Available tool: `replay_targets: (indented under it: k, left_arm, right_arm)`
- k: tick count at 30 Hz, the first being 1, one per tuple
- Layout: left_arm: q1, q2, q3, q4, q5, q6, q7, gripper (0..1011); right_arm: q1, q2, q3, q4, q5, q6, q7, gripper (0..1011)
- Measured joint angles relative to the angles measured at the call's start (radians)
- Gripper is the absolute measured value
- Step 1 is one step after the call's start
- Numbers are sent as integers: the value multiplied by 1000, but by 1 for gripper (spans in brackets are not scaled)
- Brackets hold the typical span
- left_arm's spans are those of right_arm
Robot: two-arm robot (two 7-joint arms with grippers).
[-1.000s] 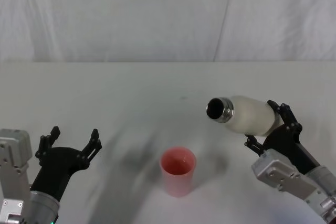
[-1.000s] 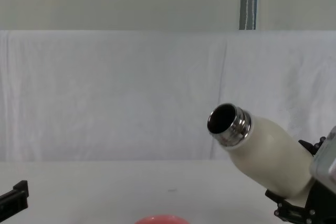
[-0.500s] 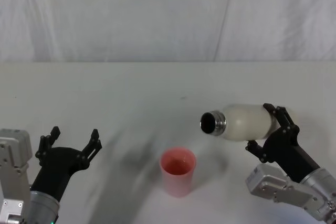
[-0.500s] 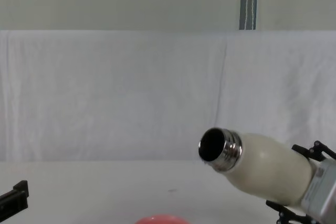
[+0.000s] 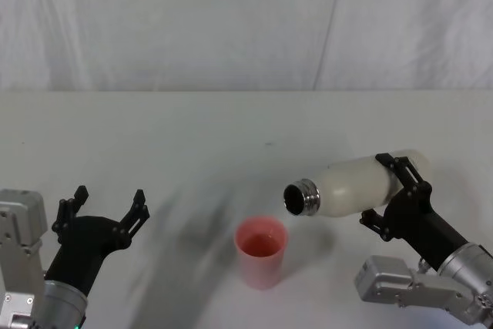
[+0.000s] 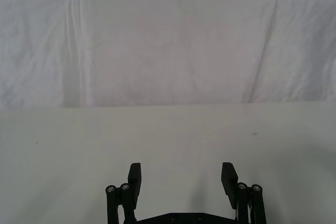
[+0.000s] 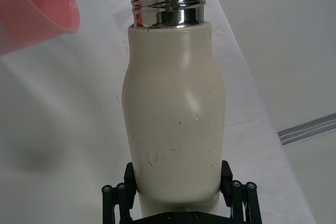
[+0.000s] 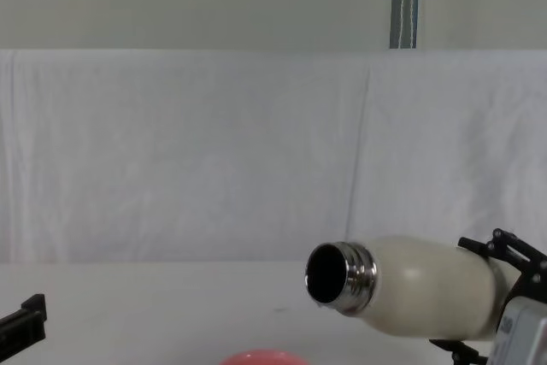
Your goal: Grasp the thermos with one hand and pour water into the cup lid.
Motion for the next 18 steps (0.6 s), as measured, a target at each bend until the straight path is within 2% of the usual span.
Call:
replay_targets:
  k: [11, 18]
  left_arm:
    - [0, 0, 0, 0, 0, 0, 0, 1001]
    - [0, 0, 0, 0, 0, 0, 0, 1001]
  right_arm:
    - [23, 5, -20, 10, -64, 49, -45, 953]
    - [35, 4, -30, 17, -76, 53, -64, 953]
